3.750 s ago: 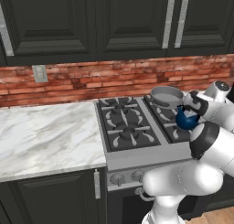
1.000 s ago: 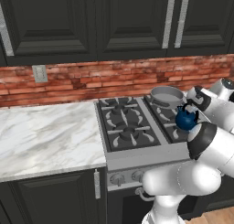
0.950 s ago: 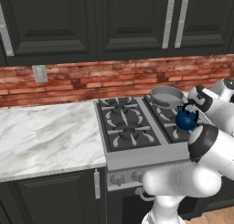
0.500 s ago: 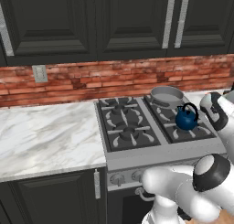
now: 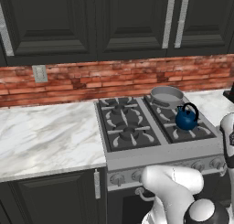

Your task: Pick the kettle from the counter and place it on a stove burner. Then turn the burner on.

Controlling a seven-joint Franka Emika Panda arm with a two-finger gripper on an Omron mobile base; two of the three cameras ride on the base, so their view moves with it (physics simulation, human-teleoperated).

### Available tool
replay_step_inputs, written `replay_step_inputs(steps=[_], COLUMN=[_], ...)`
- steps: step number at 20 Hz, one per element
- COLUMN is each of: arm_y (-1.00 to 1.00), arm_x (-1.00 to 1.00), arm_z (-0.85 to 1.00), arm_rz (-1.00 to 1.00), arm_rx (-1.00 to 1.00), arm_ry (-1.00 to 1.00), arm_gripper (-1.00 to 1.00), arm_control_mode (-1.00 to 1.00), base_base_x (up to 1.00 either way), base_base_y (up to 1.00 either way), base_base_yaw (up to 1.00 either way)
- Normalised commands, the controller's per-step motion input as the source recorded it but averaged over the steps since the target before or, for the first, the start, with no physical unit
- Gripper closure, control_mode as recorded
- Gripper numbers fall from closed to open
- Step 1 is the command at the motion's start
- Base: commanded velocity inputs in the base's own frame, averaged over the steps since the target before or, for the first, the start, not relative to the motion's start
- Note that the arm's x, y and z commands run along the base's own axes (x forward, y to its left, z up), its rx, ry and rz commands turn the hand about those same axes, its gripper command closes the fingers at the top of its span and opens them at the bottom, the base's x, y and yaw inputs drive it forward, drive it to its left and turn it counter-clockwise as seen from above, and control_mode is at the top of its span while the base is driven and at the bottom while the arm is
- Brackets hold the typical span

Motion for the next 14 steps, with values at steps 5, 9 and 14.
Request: replay_step_inputs(steps=[5, 9, 14], arm_y=[-0.29, -0.21, -0.11], arm_x=[-1.00, -0.96, -0.49], arm_z=[-0.14, -0.22, -0.24], arm_rz=[-0.02, -0.01, -0.01], arm_rx=[0.00, 0.00, 0.00], arm_ry=[-0.05, -0.01, -0.07], arm_gripper=[-1.00, -1.00, -1.00], arm_control_mode=[-1.00, -1.00, -1.00], base_base_x=[0.00, 0.00, 0.00], base_base_y=[0.00, 0.00, 0.00], base_base_yaw=[0.00, 0.00, 0.00])
